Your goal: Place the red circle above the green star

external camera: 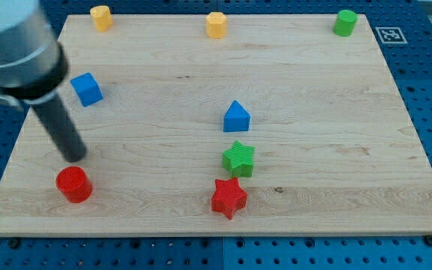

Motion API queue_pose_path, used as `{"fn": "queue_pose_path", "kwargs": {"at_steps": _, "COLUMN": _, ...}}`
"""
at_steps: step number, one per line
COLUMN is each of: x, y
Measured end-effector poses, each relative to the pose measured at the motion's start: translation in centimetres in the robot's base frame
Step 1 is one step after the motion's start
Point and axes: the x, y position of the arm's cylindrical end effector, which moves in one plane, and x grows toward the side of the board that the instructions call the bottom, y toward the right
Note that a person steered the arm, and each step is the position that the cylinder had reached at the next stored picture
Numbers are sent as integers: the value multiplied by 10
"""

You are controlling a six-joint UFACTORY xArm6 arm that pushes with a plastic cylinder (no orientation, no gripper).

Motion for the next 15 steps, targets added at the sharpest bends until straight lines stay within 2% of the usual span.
{"fn": "queue_pose_path", "kwargs": {"at_steps": 1, "x": 24, "y": -69}}
{"fn": "queue_pose_path", "kwargs": {"at_steps": 2, "x": 53, "y": -42}}
{"fn": "queue_pose_path", "kwargs": {"at_steps": 6, "x": 56, "y": 30}}
{"fn": "queue_pose_path", "kwargs": {"at_steps": 7, "x": 58, "y": 30}}
{"fn": "queue_pose_path", "kwargs": {"at_steps": 11, "x": 87, "y": 90}}
{"fn": "queue_pose_path", "kwargs": {"at_steps": 13, "x": 86, "y": 90}}
{"fn": "queue_pose_path", "kwargs": {"at_steps": 15, "x": 55, "y": 122}}
